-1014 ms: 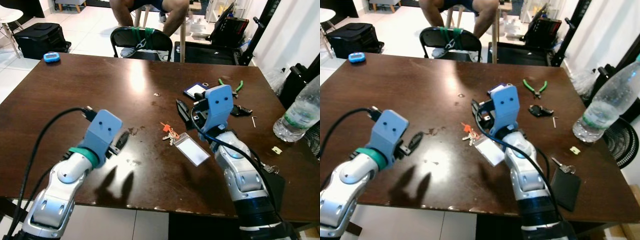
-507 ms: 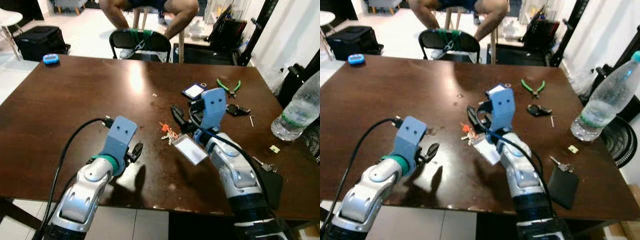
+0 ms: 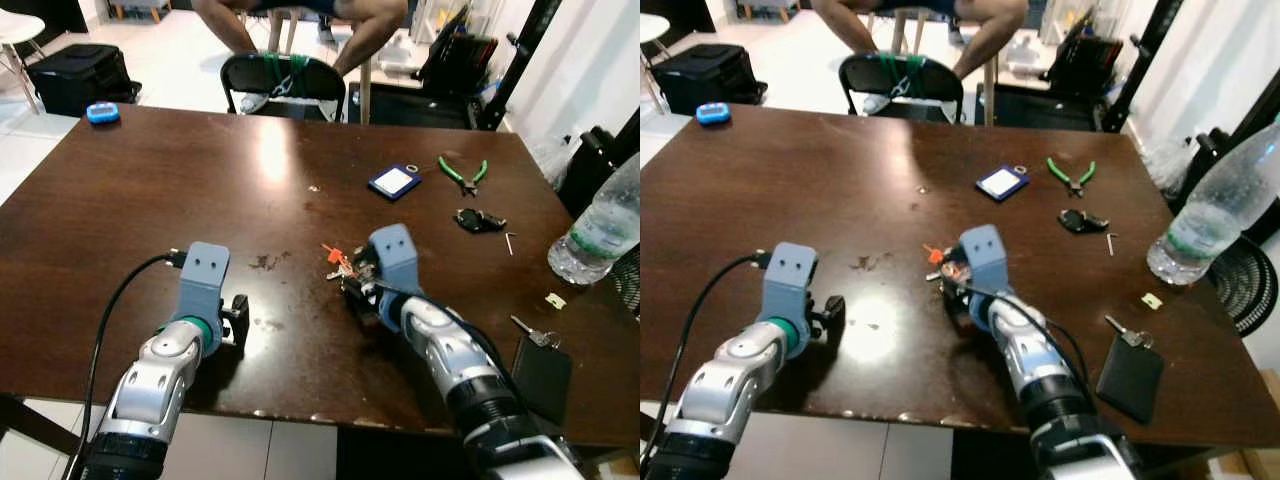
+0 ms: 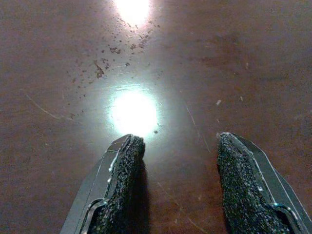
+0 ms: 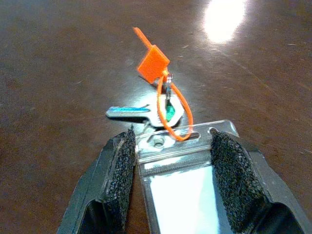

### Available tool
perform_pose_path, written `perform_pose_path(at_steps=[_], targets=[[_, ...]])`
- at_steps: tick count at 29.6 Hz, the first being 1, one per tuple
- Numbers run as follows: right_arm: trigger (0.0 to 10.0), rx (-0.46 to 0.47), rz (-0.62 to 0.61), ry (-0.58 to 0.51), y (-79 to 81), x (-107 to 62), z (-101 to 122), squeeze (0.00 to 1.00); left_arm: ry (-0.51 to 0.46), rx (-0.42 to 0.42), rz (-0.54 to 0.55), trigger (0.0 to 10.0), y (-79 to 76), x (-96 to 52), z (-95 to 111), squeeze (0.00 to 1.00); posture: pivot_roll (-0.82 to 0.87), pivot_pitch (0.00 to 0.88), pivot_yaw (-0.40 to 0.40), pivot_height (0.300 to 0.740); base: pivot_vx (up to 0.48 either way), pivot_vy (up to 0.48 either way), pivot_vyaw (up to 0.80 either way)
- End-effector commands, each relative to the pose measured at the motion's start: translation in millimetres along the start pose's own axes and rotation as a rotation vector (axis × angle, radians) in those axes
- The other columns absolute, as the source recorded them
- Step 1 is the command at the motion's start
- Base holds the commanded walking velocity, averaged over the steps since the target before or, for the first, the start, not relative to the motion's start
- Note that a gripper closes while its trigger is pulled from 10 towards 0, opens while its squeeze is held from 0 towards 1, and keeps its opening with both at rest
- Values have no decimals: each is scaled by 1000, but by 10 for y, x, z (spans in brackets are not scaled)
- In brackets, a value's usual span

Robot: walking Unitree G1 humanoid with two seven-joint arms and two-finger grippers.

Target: Hang keys on a hook

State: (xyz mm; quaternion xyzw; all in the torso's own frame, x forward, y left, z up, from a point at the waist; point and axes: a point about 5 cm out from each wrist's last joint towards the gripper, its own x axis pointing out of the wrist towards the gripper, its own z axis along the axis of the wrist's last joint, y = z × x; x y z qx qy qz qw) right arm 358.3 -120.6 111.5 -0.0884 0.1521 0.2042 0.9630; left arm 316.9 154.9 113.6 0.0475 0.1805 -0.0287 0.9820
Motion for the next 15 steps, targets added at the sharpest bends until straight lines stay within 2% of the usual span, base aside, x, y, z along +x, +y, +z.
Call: perform_pose_path(at_steps=[1,5,8,15], targets=[[10000,0,20,55,37,-18,-161,0,53,-11,11,10000,1,9,-128,0,-58,107,26,740,0,0,0],[10000,1,16,54,22,-26,-169,0,54,-16,16,10000,-2,12,-139,0,-64,110,28,740,0,0,0],[10000,40,3,-3,-30,-13,-61,0,50,-24,22,10000,-25,39,-125,0,-69,107,30,740,0,0,0],[10000,62,8,-66,-41,34,59,0,51,-34,36,10000,-18,66,-125,0,-60,114,23,740,0,0,0]])
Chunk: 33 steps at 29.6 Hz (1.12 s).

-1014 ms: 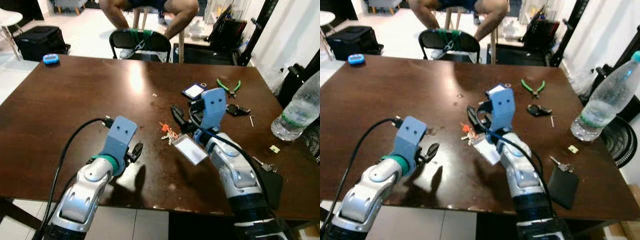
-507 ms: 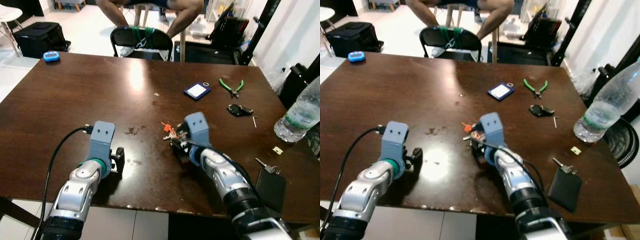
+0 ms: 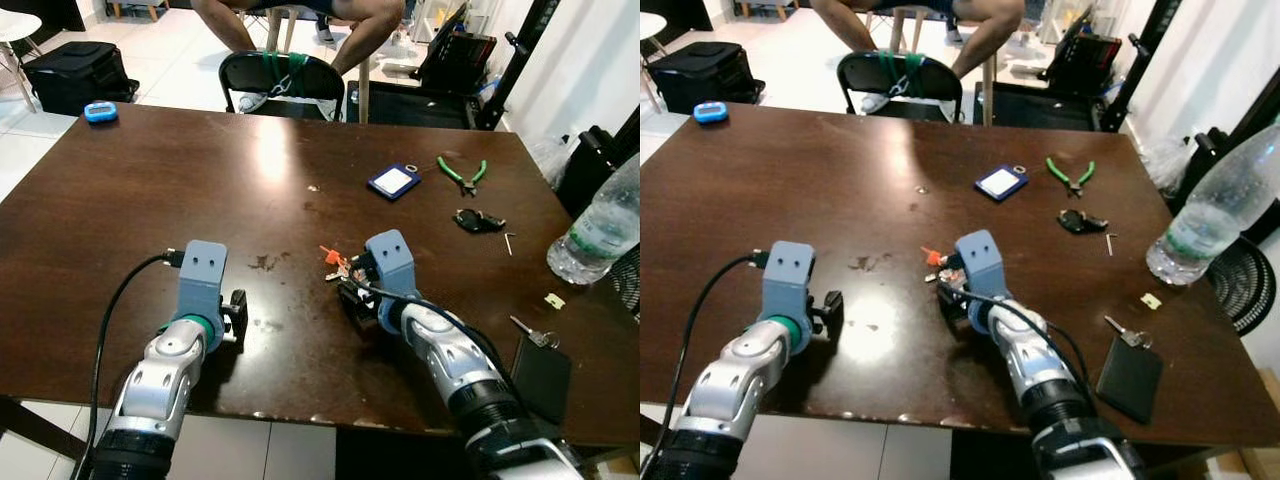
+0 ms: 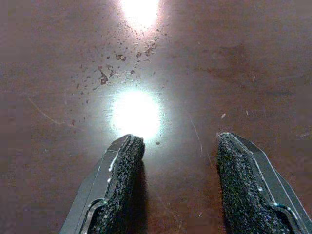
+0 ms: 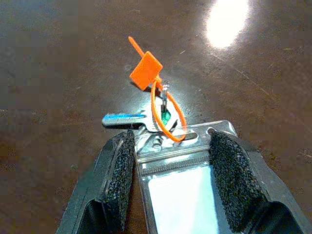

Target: Hang keys on a hook

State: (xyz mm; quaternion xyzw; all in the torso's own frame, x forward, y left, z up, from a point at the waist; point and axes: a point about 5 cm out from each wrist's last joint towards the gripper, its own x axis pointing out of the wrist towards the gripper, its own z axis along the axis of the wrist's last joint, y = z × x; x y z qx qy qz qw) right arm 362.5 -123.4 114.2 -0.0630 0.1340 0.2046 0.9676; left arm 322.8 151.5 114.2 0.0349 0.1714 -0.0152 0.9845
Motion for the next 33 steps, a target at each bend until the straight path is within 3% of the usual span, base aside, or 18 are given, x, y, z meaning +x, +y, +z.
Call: perform_pose_path(at_steps=[1,13,19,20,21,24,25,29,31,33], targets=[[10000,42,9,-52,9,38,88,0,70,-7,20,10000,23,14,-154,0,-58,117,24,740,0,0,0],[10000,79,-21,-100,-1,146,254,0,65,-6,22,10000,0,30,-147,0,-47,124,29,740,0,0,0],[10000,57,-8,-68,39,170,215,0,63,-6,24,10000,-4,35,-147,0,-42,124,27,740,0,0,0],[9373,46,-3,-51,56,178,187,0,63,-7,25,10000,-6,37,-148,0,-40,125,26,740,0,0,0],[4745,37,5,-34,86,195,152,0,64,-8,30,10000,-3,41,-155,0,-35,129,23,740,0,0,0],[3843,35,7,-32,93,204,147,0,65,-10,35,10000,2,41,-161,0,-35,129,23,740,0,0,0],[2471,37,7,-30,91,204,142,0,66,-10,36,10000,4,39,-163,0,-35,132,23,740,0,0,0],[1412,41,2,-23,69,207,116,0,67,-11,38,10000,7,38,-169,0,-40,135,25,740,0,0,0],[1412,41,2,-23,69,207,116,0,67,-11,38,10000,7,38,-169,0,-40,135,25,740,0,0,0],[0,45,1,-25,53,198,108,0,67,-9,37,10000,8,41,-171,0,-40,135,26,740,0,0,0]])
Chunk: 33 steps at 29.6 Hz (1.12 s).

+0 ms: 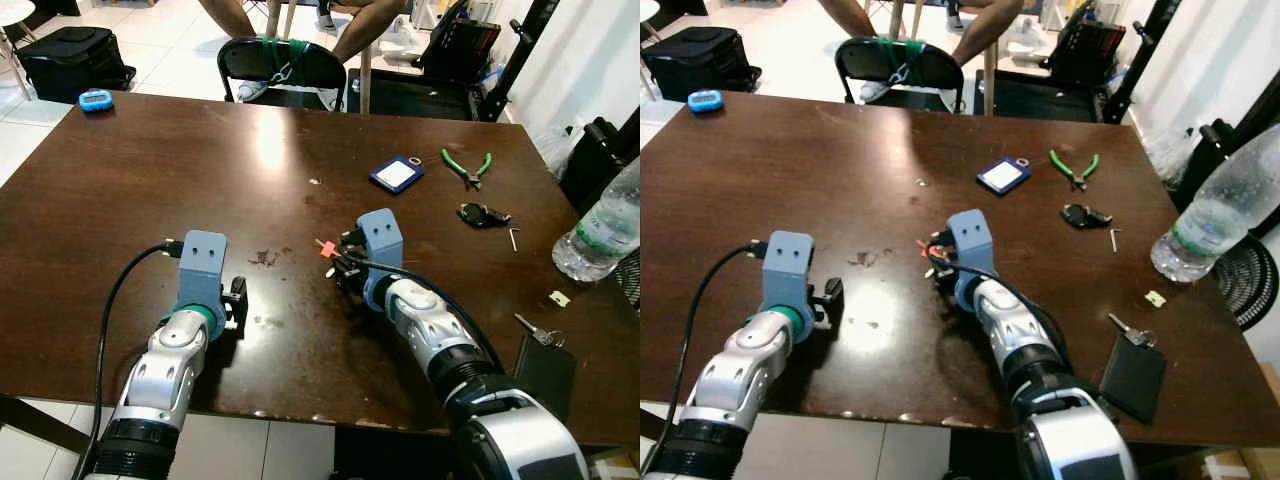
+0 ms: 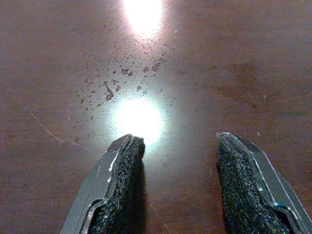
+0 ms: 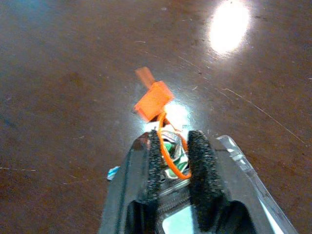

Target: Hang keys on a hook

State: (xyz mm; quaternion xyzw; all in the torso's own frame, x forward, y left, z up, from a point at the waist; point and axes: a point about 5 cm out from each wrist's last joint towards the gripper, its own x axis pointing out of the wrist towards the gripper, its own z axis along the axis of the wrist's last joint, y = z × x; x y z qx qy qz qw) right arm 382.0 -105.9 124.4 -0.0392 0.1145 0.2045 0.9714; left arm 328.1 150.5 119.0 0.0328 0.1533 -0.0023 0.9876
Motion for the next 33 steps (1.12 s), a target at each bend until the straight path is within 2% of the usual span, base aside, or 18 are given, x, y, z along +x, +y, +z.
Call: perform_pose_path(at_steps=[1,6,14,16,18,19,20,21,22,23,25,26,27,32,33], targets=[[0,7,-2,23,-21,-14,-64,0,103,1,11,10000,14,-2,-235,0,-40,135,26,740,0,0,0],[0,21,-2,7,-65,-46,-87,0,104,4,10,10000,16,6,-239,0,-44,133,29,740,0,0,0],[0,52,3,-56,-85,-49,-3,0,103,8,7,10000,14,21,-235,0,-47,127,33,740,0,0,0],[0,86,37,-151,-70,-54,125,0,90,1,11,10000,28,19,-209,0,-44,125,35,740,0,0,0],[0,97,54,-194,-61,-61,183,0,83,-3,13,10000,35,17,-195,0,-44,125,35,740,0,0,0],[0,101,69,-257,-50,-81,270,0,46,-12,8,10000,41,2,-139,0,-45,124,36,740,0,0,0],[10000,89,80,-333,-36,-114,369,0,-24,-29,-1,10000,47,-28,-36,0,-49,129,43,740,0,0,0],[10000,89,80,-333,-36,-114,369,0,-24,-29,-1,10000,47,-28,-36,0,-49,129,43,740,0,0,0],[10000,63,39,-445,-48,-187,512,0,-169,-35,-30,10000,35,-117,173,0,-50,129,44,740,0,0,0],[10000,63,39,-445,-48,-187,512,0,-169,-35,-30,10000,35,-117,173,0,-50,129,44,740,0,0,0],[10000,33,-10,-496,-59,-239,593,0,-258,1,-28,10000,27,-191,302,0,-52,128,48,740,0,0,0],[10000,33,-10,-496,-59,-239,593,0,-258,1,-28,10000,27,-191,302,0,-52,128,48,740,0,0,0],[10000,9,-69,-537,-60,-316,667,0,-338,63,-24,10000,16,-308,421,0,-52,126,50,740,0,0,0],[10000,11,-87,-546,-61,-342,684,0,-356,77,-27,10000,10,-346,450,0,-52,126,50,740,0,0,0],[10000,4,-105,-570,-62,-437,722,0,-396,92,-48,10000,5,-466,524,0,-55,112,50,740,0,0,0]])
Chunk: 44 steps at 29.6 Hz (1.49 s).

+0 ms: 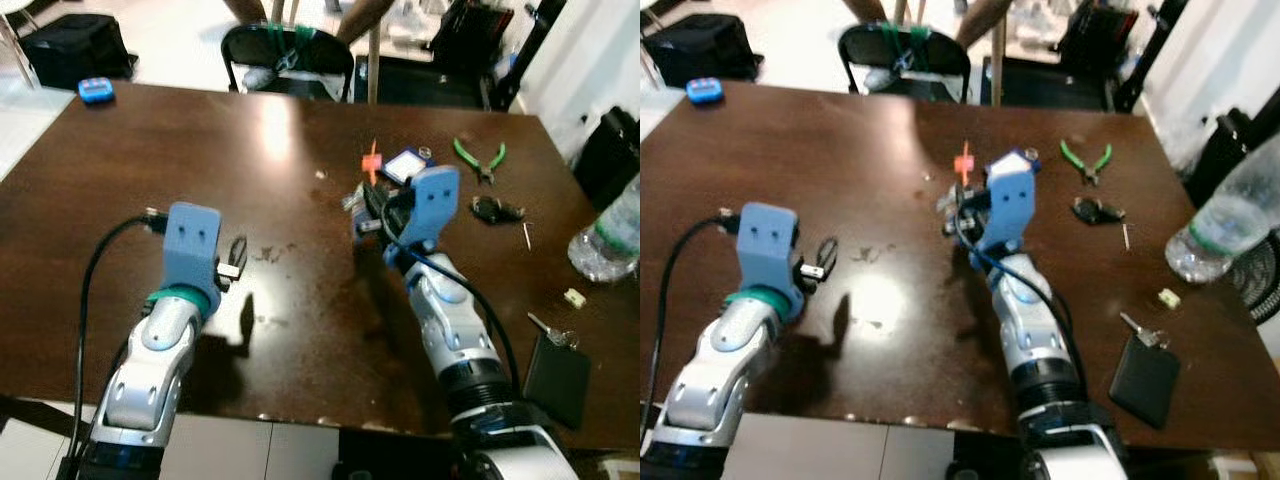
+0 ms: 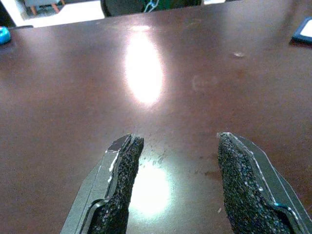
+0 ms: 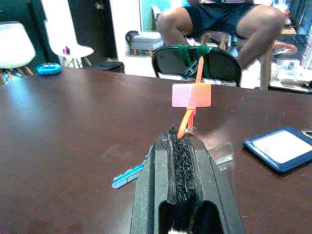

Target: Hang keys on a hook

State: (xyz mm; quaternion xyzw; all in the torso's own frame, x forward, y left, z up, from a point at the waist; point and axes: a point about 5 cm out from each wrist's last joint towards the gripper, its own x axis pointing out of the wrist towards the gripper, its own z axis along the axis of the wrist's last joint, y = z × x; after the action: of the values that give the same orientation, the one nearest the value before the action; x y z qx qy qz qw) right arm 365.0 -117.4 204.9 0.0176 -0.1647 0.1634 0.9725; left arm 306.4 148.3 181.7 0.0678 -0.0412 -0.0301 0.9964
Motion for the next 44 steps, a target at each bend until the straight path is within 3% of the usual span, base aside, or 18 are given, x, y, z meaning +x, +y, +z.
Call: perform_pose_path(at_steps=[1,4,8,13,24,44], targets=[[10000,-6,-29,-19,-16,-126,85,0,-33,6,-21,10000,3,-147,107,0,-56,92,46,740,0,0,0],[10000,8,-41,-41,32,-278,163,0,-59,-16,-15,10000,25,-271,206,0,-61,78,45,740,0,0,0],[10000,23,-42,-40,80,-332,154,0,-70,-34,-2,10000,31,-305,218,0,-66,76,46,740,0,0,0],[10000,36,-44,-25,135,-302,81,0,-72,-45,19,10000,2,-267,179,0,-64,68,43,740,-132,0,0],[10000,-8,-5,-5,237,-271,175,0,-73,-48,15,10000,-66,-283,228,0,-60,56,36,740,-480,0,0],[10000,-64,0,6,227,-249,176,0,-71,-45,18,10000,-77,-268,218,0,-57,58,33,740,-480,0,0]])
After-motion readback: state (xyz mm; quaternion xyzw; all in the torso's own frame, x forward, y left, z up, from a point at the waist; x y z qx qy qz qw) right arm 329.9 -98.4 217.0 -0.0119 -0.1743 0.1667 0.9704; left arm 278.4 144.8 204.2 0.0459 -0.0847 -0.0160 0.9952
